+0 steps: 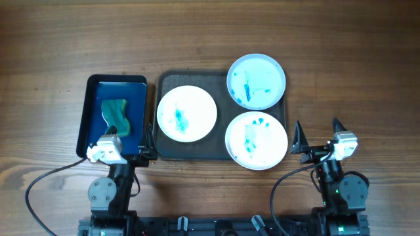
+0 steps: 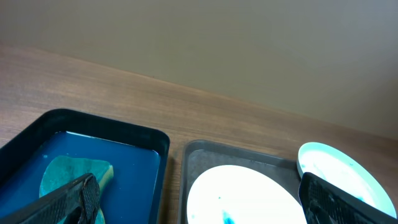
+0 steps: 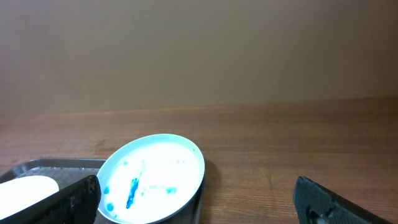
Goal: Clean dirty plates on tray and stack at the side
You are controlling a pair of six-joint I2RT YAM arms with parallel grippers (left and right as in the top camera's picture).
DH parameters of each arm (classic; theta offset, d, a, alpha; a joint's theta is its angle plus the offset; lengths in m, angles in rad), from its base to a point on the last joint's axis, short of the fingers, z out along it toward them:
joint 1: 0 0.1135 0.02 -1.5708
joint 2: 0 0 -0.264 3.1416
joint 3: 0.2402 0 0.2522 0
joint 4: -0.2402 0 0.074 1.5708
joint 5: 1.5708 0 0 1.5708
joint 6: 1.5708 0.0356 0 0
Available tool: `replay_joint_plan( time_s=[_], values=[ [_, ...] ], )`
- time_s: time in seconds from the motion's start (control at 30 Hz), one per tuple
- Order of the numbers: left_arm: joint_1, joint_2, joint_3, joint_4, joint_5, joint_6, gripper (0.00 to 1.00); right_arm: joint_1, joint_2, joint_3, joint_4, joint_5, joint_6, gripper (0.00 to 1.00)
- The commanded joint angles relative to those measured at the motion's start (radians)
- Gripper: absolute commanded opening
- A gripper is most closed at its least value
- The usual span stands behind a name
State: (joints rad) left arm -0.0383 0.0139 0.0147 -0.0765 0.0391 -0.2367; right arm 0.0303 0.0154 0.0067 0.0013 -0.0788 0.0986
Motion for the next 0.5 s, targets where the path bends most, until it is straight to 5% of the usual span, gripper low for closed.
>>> replay_joint_plan(
  time_s=[0.0,0.47],
  values=[
    [-0.005,-0.006,-0.009,0.002,-0.010,0.024,1.00,0.005,-0.004,-0.002,0.005,0.003,-0.020,1.00],
    [-0.005,-0.006,-0.009,0.003,-0.034,0.024,1.00,0.005,-0.004,-0.001,0.006,-0.010,-0.017,1.00]
  ],
)
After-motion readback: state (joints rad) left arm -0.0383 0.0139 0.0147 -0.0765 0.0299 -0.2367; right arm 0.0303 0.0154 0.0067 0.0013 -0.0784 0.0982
